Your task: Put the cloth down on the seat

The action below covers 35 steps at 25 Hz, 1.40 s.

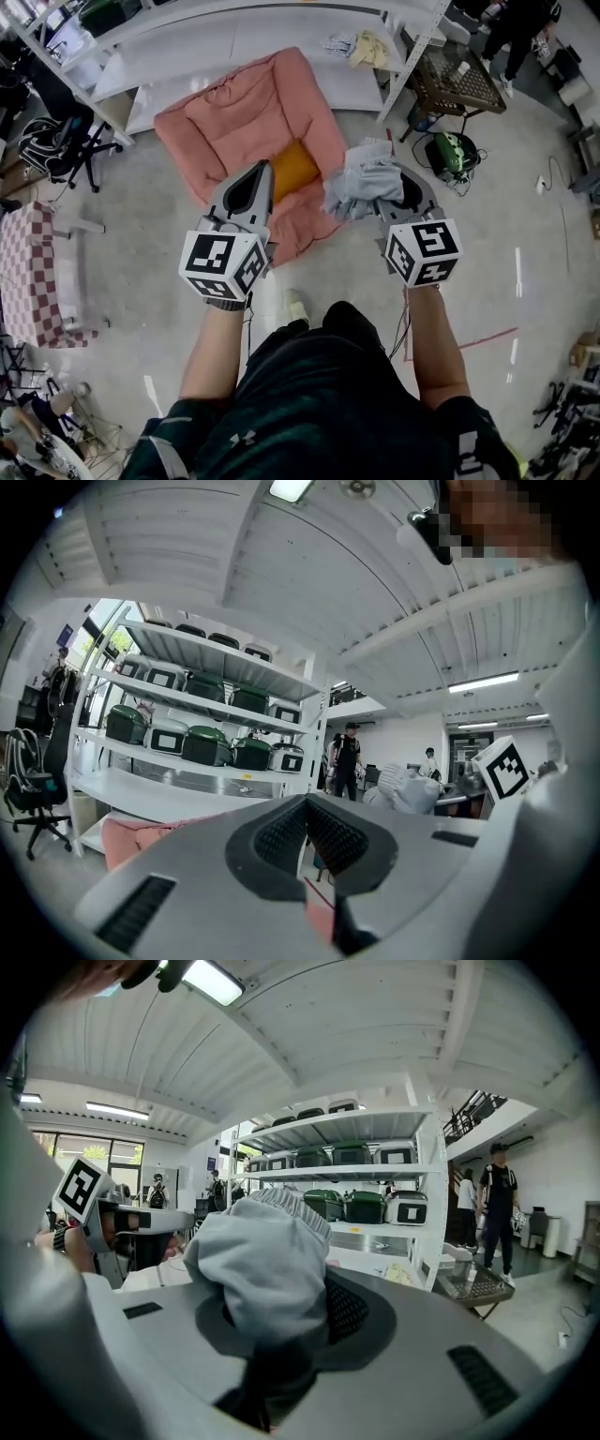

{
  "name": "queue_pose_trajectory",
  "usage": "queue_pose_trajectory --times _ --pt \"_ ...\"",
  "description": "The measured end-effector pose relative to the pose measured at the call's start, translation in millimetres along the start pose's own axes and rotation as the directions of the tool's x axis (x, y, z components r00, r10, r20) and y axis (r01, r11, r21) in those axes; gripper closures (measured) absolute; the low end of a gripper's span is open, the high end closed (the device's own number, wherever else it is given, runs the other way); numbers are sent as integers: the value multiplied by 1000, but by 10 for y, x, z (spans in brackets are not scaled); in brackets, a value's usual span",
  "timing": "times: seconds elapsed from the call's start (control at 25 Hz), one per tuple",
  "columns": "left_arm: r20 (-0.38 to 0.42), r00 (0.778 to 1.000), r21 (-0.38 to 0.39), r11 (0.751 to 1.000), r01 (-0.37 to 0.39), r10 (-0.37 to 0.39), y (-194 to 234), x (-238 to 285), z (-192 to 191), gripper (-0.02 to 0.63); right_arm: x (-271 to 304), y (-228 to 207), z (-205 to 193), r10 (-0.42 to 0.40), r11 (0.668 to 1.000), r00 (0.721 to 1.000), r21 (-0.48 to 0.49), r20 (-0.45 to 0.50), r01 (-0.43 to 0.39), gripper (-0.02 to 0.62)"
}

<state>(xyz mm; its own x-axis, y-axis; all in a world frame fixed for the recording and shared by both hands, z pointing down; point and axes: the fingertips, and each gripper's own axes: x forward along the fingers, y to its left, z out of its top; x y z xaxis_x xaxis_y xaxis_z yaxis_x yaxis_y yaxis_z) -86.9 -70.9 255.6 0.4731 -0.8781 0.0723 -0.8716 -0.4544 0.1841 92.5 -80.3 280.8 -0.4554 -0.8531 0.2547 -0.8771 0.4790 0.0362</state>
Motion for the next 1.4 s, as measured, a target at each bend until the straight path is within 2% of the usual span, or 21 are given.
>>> queue_pose_trajectory --times 0.28,0.44,0.6,0.72,0.84,1.08,1.24,1.4 --pt "-50 999 -13 1000 -16 16 207 336 -454 601 448 10 -477 42 999 995 11 -95 -41 494" --pt "-76 996 -23 998 -58 56 435 533 -833 601 837 25 -859 100 995 985 24 -144 -98 494" --pt "-103 990 -36 994 -105 101 682 670 -1219 601 1259 123 -1348 185 983 962 44 -203 -180 494" --pt "-122 983 -50 988 -146 139 908 767 -1521 601 1593 247 -1784 249 968 934 78 -256 -237 494" --pt "-176 967 -56 979 -198 185 1172 819 -1914 601 1899 507 -2257 322 947 897 92 -301 -309 494" --pt "-253 938 -72 962 -263 237 1595 915 -2729 601 2445 1024 -3153 484 875 824 160 -294 -456 494" --pt "-294 921 -97 950 -296 256 1814 954 -3312 601 2739 1304 -3828 544 839 777 195 -317 -508 494" --pt "-321 914 -108 949 -295 247 1916 1081 -3777 601 2926 1381 -4418 569 820 738 177 -362 -545 492"
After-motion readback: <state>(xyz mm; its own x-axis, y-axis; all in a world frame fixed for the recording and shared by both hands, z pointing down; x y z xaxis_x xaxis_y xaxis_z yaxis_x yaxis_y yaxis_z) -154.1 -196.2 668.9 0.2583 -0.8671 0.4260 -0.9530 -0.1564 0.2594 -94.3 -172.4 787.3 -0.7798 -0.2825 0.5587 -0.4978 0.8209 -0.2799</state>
